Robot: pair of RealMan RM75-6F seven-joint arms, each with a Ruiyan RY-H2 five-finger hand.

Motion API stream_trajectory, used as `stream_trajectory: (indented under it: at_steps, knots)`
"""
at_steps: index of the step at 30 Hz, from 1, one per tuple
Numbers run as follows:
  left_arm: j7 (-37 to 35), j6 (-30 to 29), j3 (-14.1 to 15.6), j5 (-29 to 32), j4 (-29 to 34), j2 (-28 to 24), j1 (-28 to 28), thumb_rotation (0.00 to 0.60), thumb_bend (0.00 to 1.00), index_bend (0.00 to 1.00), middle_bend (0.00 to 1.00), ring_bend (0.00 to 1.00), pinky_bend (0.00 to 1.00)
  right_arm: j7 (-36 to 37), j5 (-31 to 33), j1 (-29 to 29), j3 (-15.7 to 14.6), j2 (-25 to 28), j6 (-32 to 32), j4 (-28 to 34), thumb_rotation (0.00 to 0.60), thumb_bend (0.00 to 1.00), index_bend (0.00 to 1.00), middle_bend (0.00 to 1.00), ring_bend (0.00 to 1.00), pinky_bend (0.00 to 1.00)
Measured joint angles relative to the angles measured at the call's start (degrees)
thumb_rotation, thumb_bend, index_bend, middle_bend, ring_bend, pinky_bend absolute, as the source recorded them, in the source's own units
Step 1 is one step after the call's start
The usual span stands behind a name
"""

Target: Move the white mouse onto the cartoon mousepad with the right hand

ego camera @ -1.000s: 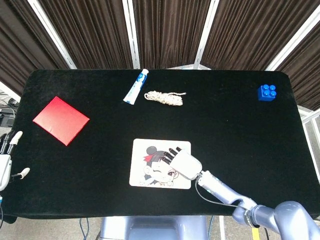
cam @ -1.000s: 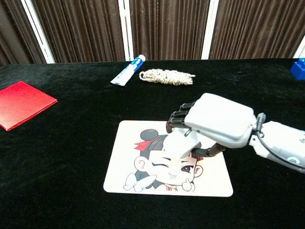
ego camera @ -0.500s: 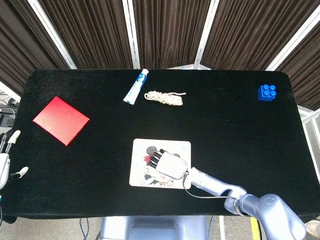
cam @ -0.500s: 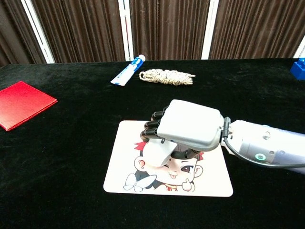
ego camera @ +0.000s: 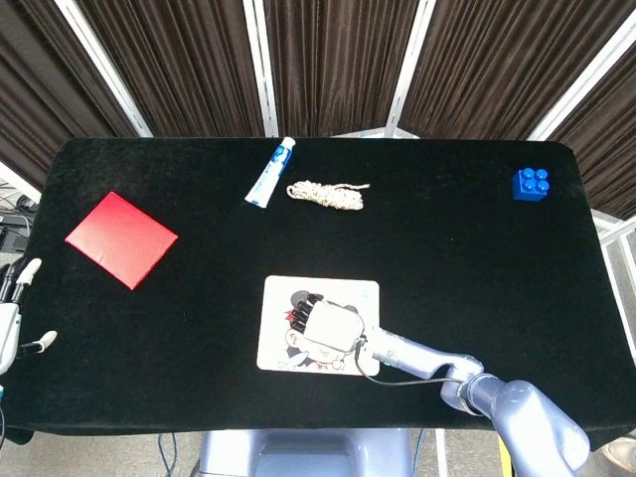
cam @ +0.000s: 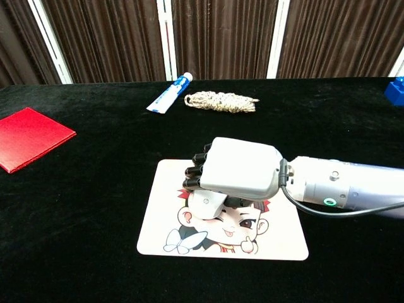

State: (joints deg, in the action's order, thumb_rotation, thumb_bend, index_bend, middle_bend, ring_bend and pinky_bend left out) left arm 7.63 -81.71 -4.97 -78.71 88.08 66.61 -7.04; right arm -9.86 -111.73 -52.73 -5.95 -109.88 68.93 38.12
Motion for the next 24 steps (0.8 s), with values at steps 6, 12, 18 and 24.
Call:
stream_trajectory:
  at_steps: [6,12,18,24]
  knots:
    - [-0.11,0.04,0.02,0.0,0.03,0.08,-0.05,0.6,0.12,0.0,0.0,0.0,0.0,-1.41,-0.04,-0.28,-0.68,1.12,-0.43,1.41,0.6,0.28,0.62,0.52,0.35,0.37]
    - [-0.06,-0.42,0.07,-0.39,0.2,0.18,0.01,0.6,0.13,0.0,0.0,0.0,0.0,-5.22,1.2,0.12,-0.54,2.31,-2.12,4.65,0.6,0.19,0.39,0.27,0.11,0.11]
    - [-0.83,-0.21,0.07,-0.21,0.56,-0.18,0.07,0.6,0.13,0.0,0.0,0.0,0.0,-10.76,2.8,0.66,0.28,3.91,-3.97,9.61,0.6,0.14,0.26,0.11,0.0,0.0]
    - [-1.38,-0.3,0.02,-0.27,0.72,-0.43,0.11,0.6,0.13,0.0,0.0,0.0,0.0,-17.15,5.06,1.6,1.69,6.16,-5.78,15.91,0.6,0.1,0.18,0.02,0.0,0.0]
